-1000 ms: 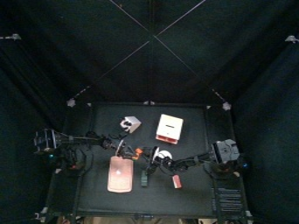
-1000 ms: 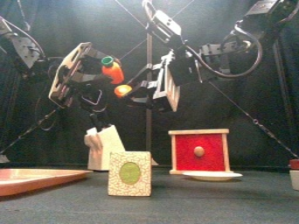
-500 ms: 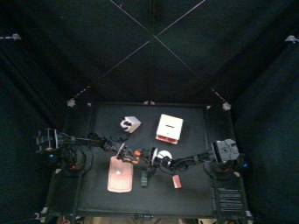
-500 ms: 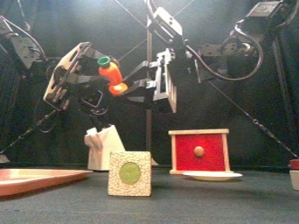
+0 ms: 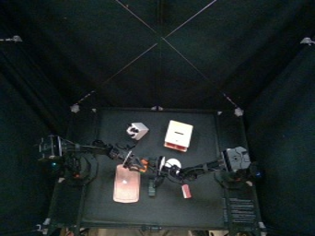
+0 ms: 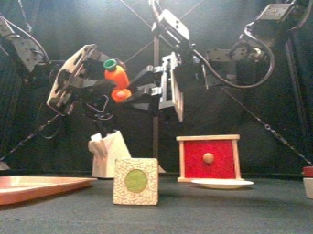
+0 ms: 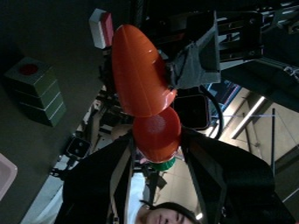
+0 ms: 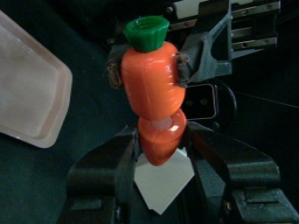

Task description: Assemble carrot

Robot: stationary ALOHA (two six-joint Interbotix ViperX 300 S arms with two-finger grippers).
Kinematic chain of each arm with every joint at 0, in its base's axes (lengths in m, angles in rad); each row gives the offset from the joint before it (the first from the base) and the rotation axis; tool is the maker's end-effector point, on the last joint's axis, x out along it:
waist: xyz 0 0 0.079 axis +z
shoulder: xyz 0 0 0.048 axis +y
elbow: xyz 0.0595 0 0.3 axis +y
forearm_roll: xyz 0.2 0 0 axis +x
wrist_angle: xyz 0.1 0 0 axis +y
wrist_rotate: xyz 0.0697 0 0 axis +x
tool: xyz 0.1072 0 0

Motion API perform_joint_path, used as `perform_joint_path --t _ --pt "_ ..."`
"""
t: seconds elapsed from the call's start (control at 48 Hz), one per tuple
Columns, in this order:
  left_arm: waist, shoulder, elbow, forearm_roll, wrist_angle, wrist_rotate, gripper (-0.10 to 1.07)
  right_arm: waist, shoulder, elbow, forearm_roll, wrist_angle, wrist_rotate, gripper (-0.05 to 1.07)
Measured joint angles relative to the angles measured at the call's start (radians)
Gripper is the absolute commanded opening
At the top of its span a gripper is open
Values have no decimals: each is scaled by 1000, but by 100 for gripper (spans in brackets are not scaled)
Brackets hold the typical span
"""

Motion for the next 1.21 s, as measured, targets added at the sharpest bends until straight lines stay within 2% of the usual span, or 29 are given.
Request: perform_joint_path --t 1.208 --pt "3 0 3 2 6 2 75 14 2 -3 -2 0 0 73"
